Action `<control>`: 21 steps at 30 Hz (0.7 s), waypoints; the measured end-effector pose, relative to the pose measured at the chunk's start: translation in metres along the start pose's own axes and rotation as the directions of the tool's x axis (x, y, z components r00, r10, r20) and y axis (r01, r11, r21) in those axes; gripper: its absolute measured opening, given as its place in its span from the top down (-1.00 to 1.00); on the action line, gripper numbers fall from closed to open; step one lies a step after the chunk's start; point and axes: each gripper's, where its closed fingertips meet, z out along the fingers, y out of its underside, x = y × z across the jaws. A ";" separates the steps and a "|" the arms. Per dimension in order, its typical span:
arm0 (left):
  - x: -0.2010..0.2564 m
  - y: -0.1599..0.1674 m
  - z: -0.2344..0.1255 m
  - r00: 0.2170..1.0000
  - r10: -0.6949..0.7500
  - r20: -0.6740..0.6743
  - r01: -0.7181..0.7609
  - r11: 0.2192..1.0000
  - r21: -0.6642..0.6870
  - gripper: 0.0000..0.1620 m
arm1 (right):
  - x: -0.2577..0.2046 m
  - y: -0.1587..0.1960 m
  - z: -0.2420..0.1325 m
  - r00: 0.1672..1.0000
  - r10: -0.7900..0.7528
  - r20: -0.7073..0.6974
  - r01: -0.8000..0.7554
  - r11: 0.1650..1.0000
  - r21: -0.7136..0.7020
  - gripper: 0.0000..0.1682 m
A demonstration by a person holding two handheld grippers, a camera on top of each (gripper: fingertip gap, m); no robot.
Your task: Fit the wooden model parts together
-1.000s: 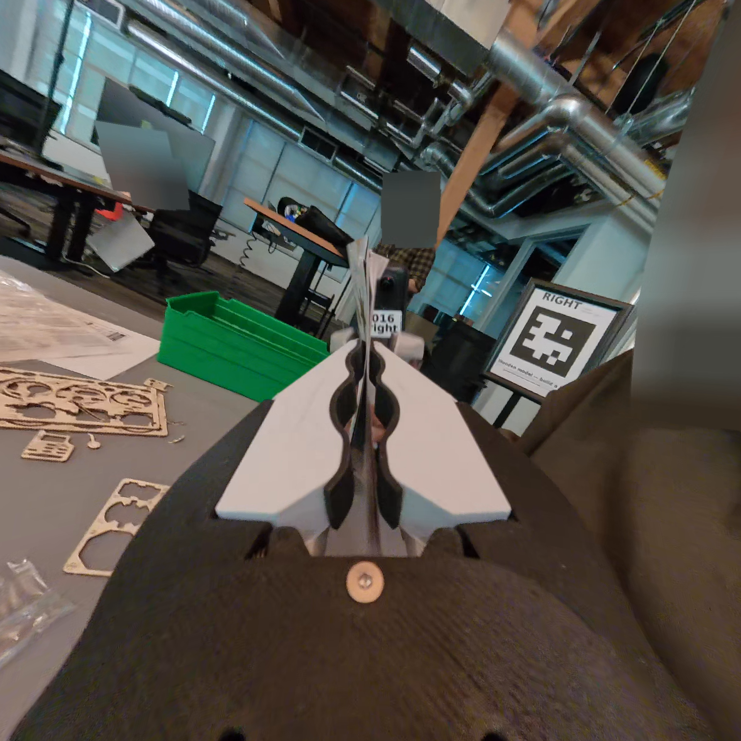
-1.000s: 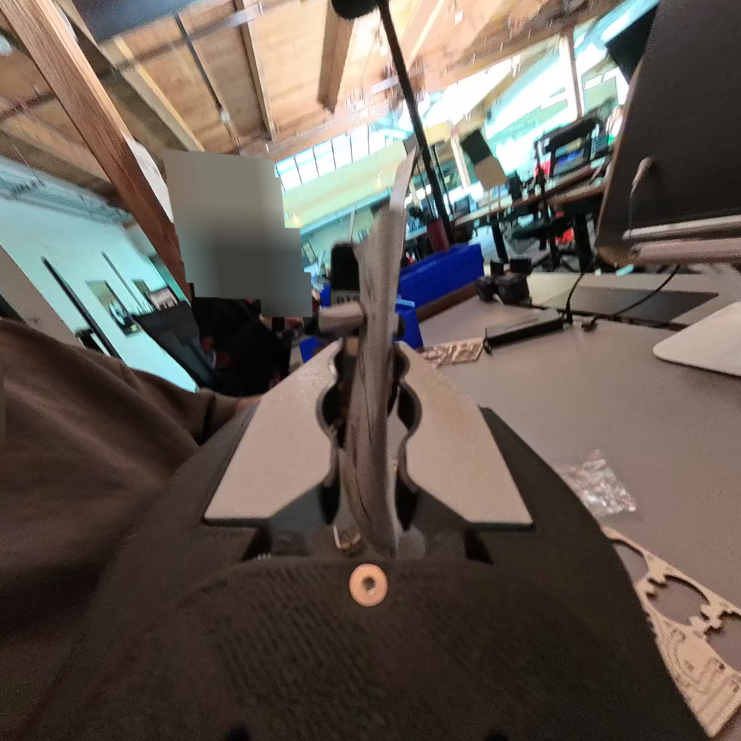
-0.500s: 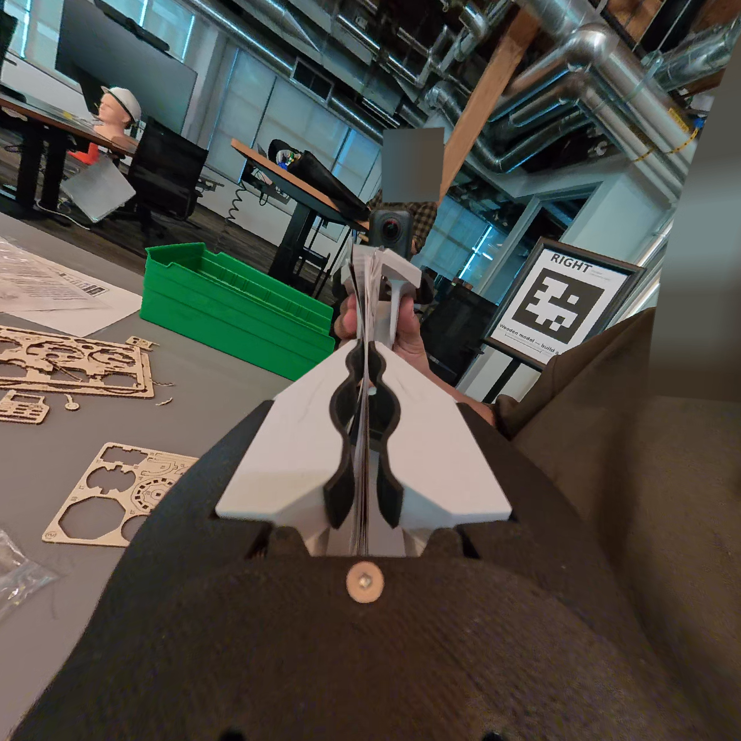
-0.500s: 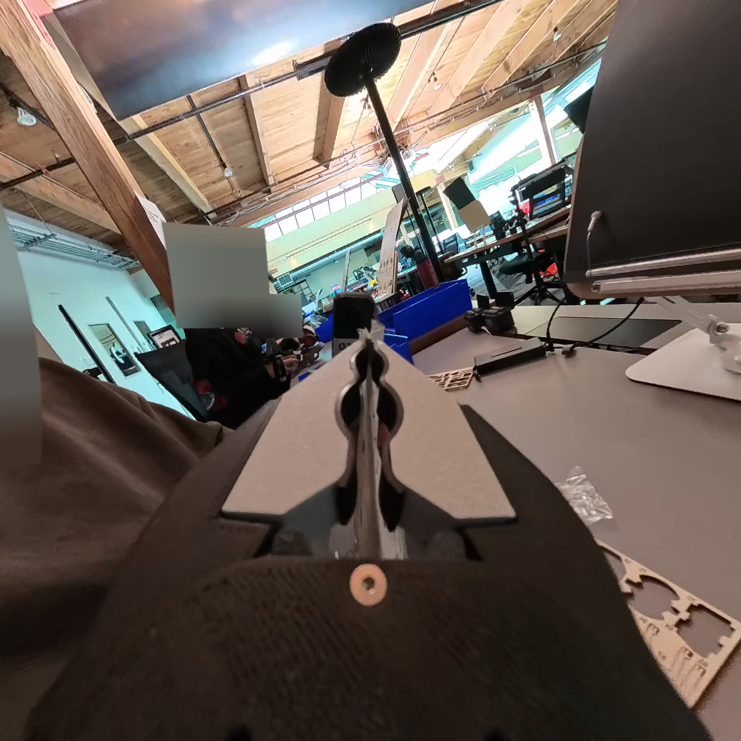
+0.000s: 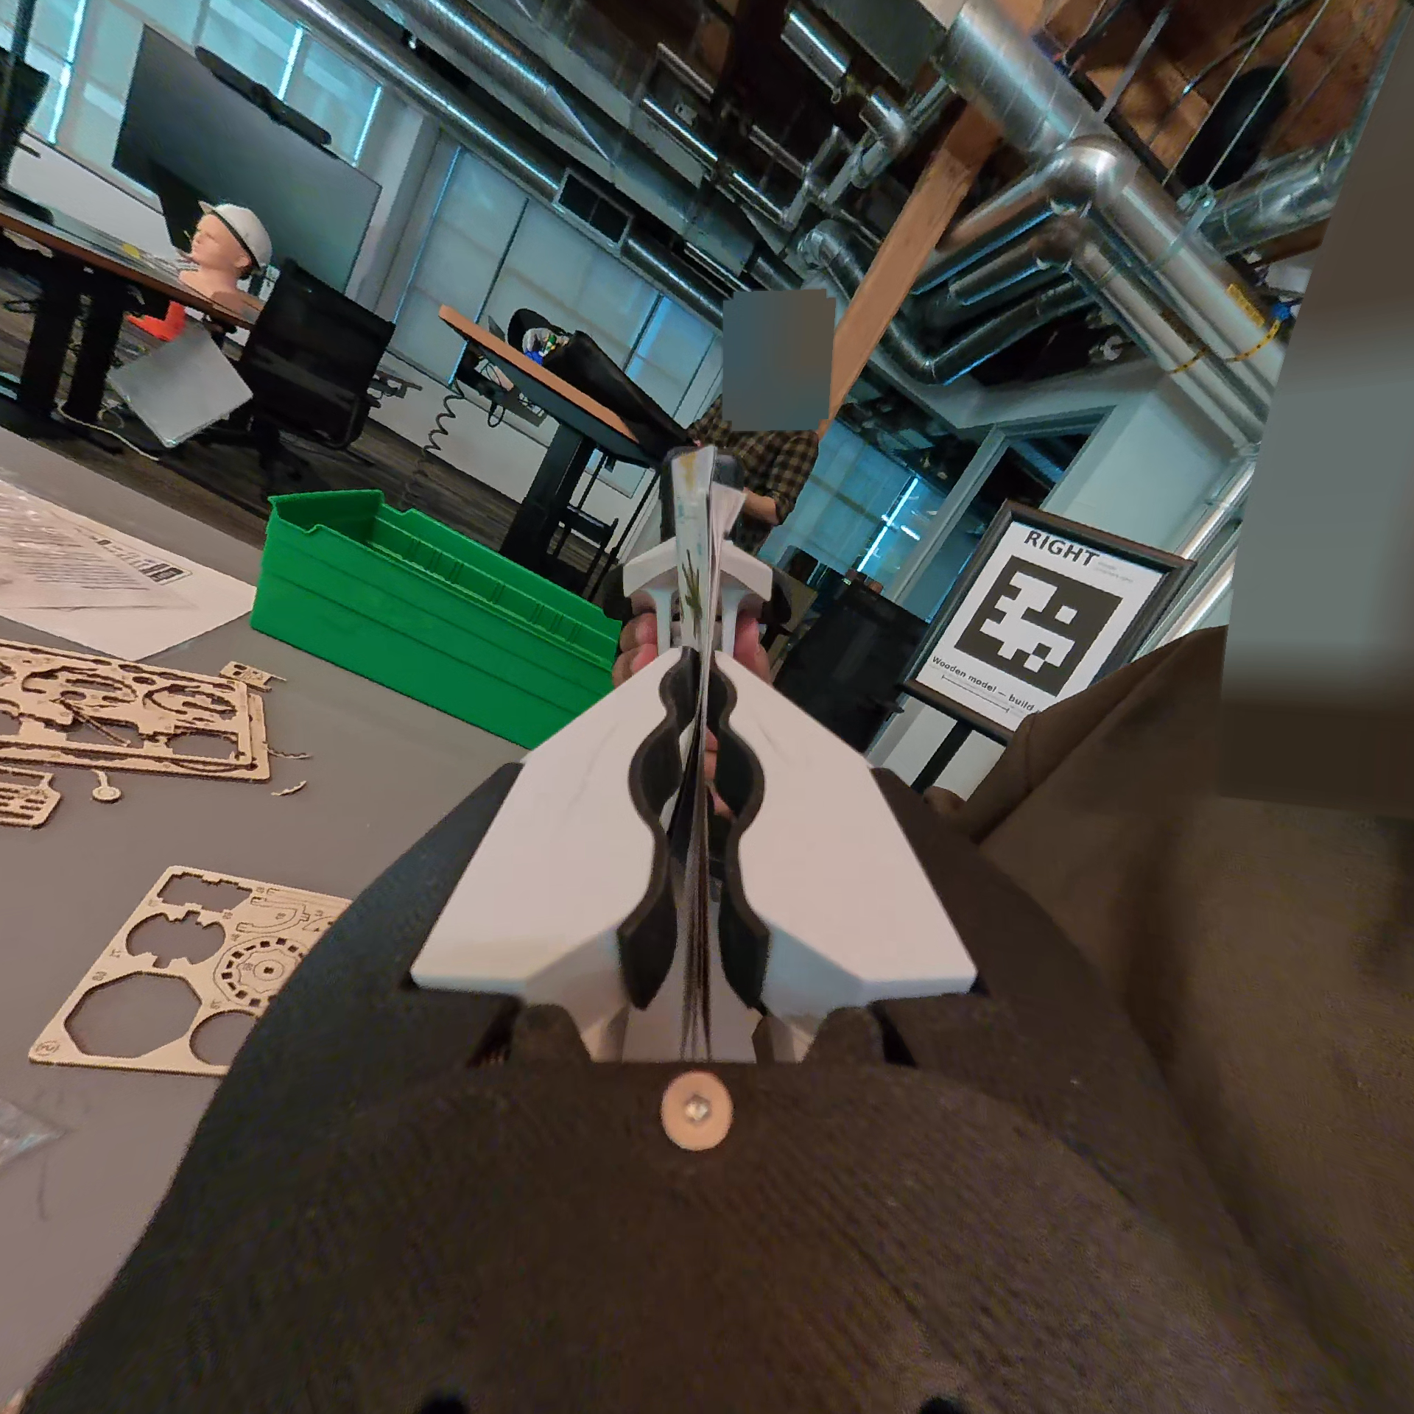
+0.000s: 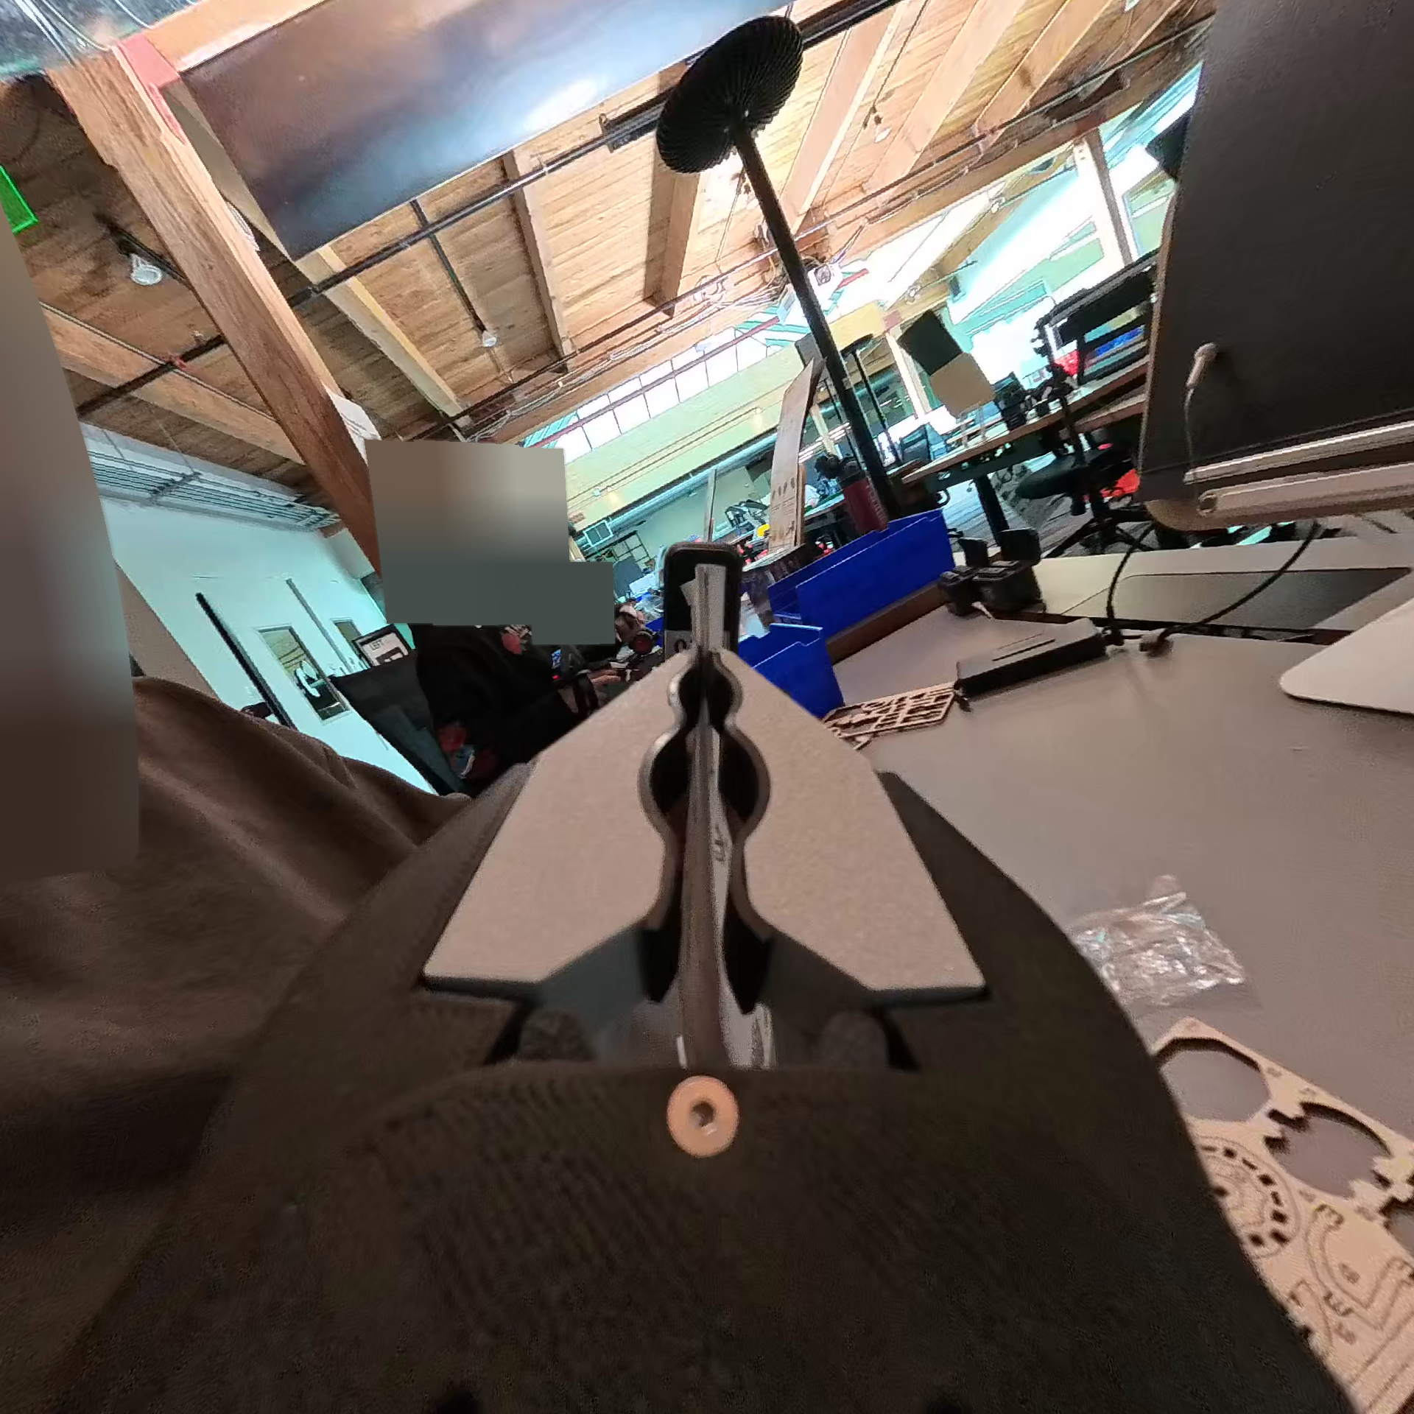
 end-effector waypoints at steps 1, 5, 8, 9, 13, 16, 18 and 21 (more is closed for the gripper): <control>-0.001 0.000 0.000 1.000 -0.006 0.000 0.006 1.000 0.006 1.00 | 0.000 0.000 0.000 1.000 -0.004 -0.002 0.004 1.000 0.004 1.00; 0.001 -0.004 0.000 1.000 -0.026 -0.012 0.026 0.999 0.036 1.00 | 0.004 0.001 0.000 1.000 0.006 -0.027 -0.005 1.000 0.026 0.84; 0.003 -0.007 0.000 0.999 -0.040 -0.018 0.041 0.998 0.052 1.00 | 0.004 0.008 0.002 0.999 0.033 0.004 -0.033 0.999 -0.006 0.96; 0.003 -0.007 0.000 0.999 -0.032 -0.011 0.033 0.998 0.052 1.00 | 0.003 0.008 0.002 0.999 0.043 0.012 -0.043 0.999 -0.005 1.00; 0.001 -0.007 0.000 0.999 -0.052 -0.013 0.052 0.997 0.065 1.00 | 0.001 0.008 0.002 0.998 0.055 0.034 -0.055 0.998 0.000 1.00; 0.001 -0.009 -0.001 0.998 -0.064 -0.015 0.065 0.994 0.082 1.00 | 0.003 0.008 0.001 0.998 0.050 0.028 -0.050 0.999 0.016 1.00; 0.002 -0.014 -0.002 0.996 -0.080 -0.027 0.083 0.991 0.109 1.00 | 0.003 0.012 0.002 0.998 0.056 0.037 -0.056 0.998 0.003 0.91; 0.002 -0.015 -0.003 0.998 -0.061 -0.012 0.062 0.992 0.108 1.00 | 0.002 0.013 0.003 0.996 0.073 0.053 -0.073 0.997 -0.004 1.00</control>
